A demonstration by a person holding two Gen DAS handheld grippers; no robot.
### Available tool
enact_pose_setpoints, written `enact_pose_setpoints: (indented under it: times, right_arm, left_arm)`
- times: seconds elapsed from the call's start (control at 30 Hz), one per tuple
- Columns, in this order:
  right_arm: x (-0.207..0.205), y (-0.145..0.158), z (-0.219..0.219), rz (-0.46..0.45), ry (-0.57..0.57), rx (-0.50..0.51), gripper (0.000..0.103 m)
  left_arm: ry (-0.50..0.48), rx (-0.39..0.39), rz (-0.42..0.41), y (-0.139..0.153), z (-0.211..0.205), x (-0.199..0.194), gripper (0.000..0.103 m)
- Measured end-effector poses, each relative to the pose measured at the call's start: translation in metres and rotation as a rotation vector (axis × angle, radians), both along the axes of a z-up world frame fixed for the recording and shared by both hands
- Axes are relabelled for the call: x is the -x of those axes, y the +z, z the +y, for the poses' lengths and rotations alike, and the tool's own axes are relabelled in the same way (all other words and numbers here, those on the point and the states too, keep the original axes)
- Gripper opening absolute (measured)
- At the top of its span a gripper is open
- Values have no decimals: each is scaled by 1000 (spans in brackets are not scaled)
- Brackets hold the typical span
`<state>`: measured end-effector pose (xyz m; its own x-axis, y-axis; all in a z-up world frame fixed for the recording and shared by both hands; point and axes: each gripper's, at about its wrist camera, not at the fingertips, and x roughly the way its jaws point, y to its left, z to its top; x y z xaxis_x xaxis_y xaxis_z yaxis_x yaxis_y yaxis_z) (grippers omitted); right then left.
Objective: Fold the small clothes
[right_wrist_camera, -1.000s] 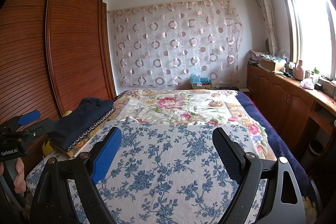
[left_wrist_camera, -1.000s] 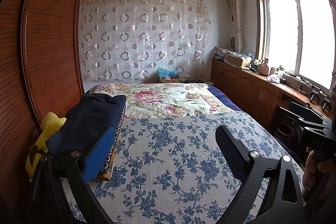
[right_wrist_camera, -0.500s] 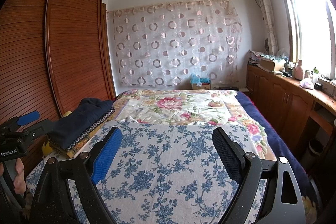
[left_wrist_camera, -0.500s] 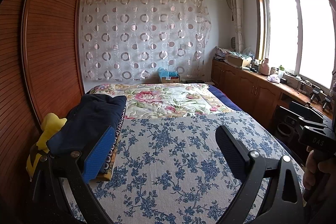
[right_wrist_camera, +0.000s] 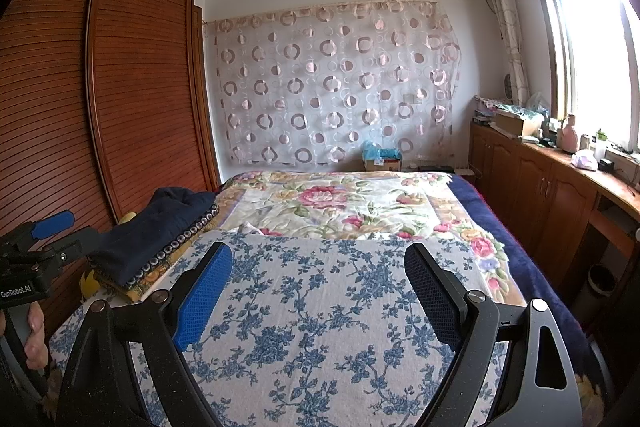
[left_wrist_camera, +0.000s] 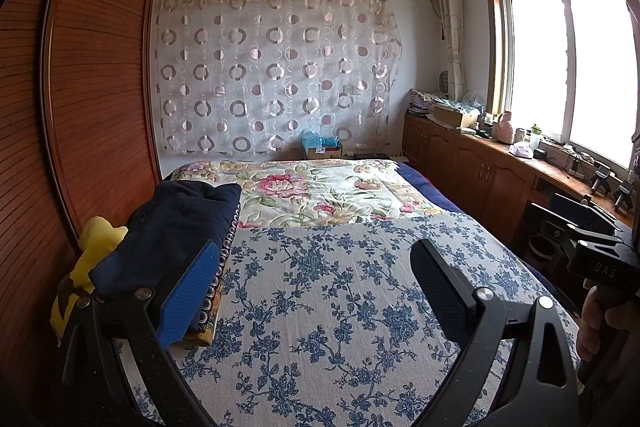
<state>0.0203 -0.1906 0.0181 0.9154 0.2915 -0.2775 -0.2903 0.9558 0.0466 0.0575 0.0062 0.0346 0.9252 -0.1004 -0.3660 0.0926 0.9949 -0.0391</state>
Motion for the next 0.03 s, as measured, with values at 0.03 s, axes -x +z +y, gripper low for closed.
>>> enact_pose_setpoints:
  times: [0.03]
  right_arm:
    - [0,0,0,0,1,0,89]
  left_arm:
    - [1,-1,0,0,1,0,97]
